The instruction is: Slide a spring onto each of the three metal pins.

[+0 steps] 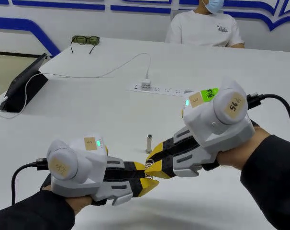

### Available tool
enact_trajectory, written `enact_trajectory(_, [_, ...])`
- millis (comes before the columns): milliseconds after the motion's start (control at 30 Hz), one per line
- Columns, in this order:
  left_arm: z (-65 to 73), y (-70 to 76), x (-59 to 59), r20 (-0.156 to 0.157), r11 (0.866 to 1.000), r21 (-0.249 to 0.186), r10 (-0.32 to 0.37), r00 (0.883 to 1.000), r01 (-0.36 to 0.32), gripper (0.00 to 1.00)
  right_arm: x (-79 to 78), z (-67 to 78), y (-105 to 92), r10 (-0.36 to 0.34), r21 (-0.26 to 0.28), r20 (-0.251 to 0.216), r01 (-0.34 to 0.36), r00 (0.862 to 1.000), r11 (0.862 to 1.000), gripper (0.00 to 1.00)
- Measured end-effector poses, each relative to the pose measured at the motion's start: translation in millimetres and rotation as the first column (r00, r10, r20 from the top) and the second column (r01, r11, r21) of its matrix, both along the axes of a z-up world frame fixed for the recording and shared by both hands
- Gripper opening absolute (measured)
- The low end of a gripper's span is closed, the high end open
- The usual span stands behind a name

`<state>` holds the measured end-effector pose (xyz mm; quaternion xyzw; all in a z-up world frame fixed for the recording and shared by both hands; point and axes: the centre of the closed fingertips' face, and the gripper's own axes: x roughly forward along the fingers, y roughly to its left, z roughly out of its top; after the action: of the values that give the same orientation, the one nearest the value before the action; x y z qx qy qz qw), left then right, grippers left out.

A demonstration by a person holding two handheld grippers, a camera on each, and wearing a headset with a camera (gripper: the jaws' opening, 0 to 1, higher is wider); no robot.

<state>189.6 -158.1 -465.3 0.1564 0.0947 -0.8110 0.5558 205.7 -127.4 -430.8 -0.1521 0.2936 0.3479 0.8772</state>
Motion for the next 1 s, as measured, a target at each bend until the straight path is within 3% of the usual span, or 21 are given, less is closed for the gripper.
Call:
enact_trajectory(433, [2.3, -0.8, 2.9, 0.017, 1.0, -0.011, 0.021, 1.0, -0.021, 0.12, 2.1, 1.7, -1.5, -0.01, 0.007, 0.009, 0.01, 1.0, 1.0, 0.12])
enact_trajectory(1000, [6.2, 1.4, 19.9, -0.035, 0.994, -0.034, 0.104, 0.994, -0.105, 0.35, 11.9, 7.2, -20.1, -0.073, -0.004, 0.024, 0.073, 0.997, 0.997, 0.11])
